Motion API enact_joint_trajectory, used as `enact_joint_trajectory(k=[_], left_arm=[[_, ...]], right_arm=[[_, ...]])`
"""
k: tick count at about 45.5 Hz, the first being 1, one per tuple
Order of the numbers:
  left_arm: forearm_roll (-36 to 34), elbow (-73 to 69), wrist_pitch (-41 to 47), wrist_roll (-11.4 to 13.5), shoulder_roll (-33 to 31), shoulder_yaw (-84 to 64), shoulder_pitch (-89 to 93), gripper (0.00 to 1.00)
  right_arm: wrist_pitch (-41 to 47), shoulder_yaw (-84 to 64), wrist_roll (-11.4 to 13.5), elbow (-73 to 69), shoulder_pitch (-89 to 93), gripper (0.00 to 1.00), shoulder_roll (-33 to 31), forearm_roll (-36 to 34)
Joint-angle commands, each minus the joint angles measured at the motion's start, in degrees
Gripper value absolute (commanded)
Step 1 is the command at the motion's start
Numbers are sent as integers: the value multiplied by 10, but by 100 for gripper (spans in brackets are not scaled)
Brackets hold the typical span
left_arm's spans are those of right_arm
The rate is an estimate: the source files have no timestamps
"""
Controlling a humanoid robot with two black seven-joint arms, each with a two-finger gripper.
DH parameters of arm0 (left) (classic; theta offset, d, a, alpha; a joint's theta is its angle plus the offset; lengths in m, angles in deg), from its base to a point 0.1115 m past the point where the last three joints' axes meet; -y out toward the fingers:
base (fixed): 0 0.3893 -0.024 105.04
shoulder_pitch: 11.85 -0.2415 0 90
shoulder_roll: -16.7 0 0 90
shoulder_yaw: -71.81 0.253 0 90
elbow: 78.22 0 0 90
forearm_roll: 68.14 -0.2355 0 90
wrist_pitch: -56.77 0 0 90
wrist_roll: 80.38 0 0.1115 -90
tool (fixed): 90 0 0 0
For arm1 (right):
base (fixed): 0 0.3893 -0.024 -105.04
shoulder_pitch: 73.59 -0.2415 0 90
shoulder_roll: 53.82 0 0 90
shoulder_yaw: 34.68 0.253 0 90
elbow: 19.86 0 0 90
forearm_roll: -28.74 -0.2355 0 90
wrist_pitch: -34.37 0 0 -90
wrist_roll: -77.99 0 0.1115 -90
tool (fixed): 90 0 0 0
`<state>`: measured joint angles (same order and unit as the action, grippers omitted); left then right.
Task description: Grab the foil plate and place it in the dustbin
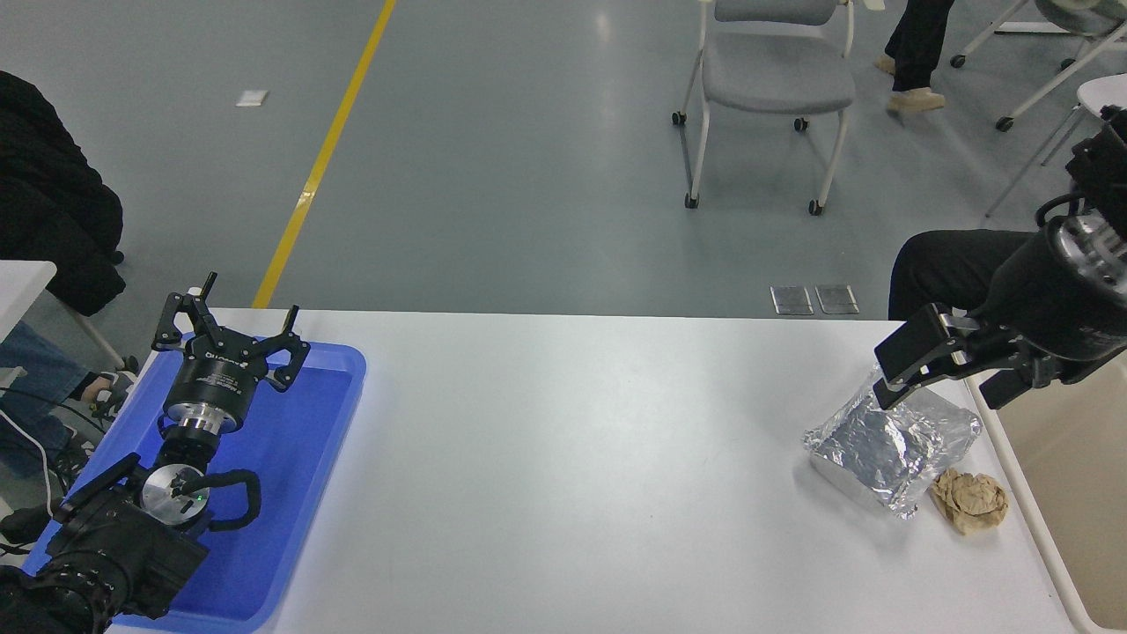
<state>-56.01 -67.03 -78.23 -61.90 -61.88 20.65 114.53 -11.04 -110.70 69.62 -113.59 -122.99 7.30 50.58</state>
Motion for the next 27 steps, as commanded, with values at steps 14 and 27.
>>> enact_joint_trajectory(k=[14, 27], left_arm=[[0, 2, 0, 1, -2, -1, -1, 100], [0, 0, 0, 1, -3, 0, -1, 100]], right_arm=[[-6, 19, -1, 29, 32, 100, 3, 2], [-20, 20, -1, 75, 77, 100, 4, 3]])
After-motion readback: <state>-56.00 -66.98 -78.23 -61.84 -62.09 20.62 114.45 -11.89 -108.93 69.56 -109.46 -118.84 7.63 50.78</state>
